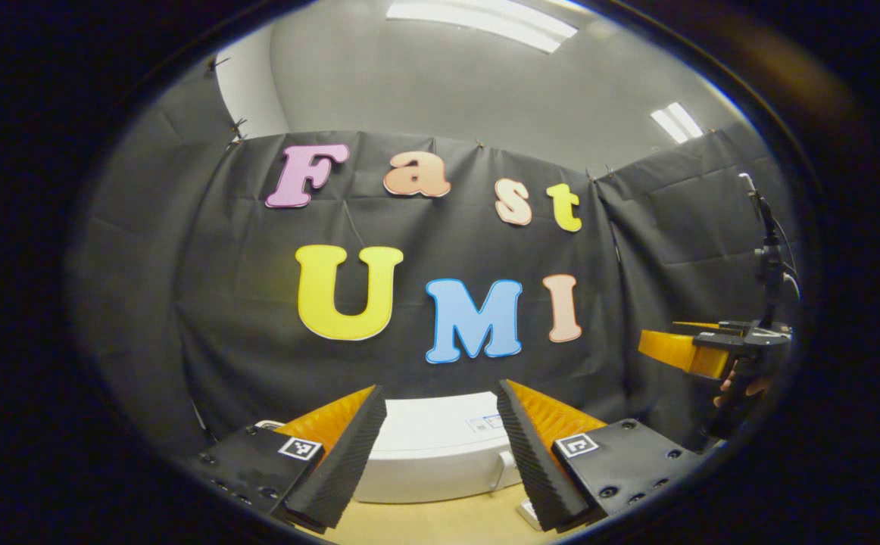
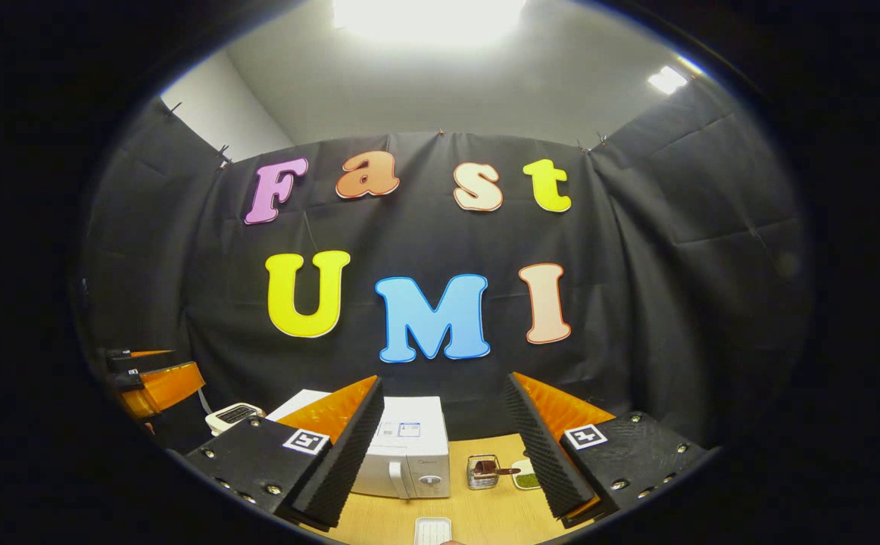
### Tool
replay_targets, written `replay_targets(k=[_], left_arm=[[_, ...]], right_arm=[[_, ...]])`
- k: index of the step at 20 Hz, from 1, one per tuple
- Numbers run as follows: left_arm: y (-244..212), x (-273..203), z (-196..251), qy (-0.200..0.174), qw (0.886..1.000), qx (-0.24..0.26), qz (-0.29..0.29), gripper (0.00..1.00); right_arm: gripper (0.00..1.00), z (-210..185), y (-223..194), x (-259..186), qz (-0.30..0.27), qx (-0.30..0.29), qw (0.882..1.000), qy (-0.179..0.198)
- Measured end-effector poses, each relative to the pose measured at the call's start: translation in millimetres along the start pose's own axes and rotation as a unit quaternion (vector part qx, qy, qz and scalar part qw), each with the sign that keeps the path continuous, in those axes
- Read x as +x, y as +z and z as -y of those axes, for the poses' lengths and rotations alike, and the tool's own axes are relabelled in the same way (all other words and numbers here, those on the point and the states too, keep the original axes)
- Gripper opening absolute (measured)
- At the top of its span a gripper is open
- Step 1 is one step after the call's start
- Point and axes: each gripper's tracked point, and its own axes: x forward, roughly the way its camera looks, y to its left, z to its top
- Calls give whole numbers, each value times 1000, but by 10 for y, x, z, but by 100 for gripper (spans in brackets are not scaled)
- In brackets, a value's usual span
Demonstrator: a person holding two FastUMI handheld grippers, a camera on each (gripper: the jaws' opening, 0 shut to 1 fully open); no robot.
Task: Open the microwave oven with the left hand, put the food in, and close the microwave oven.
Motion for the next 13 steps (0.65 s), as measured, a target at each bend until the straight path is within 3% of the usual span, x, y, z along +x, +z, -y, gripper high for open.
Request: replay_targets(k=[4,8,13], left_arm=[[-7,-15,103,19,1000,2,6,96],[5,-103,345,40,999,-15,15,94],[101,-96,611,71,997,26,22,94]], right_arm=[[97,38,-49,65,15,9,1000,8],[97,-124,-19,177,19,-2,998,53],[97,-108,-49,208,15,15,994,104]])
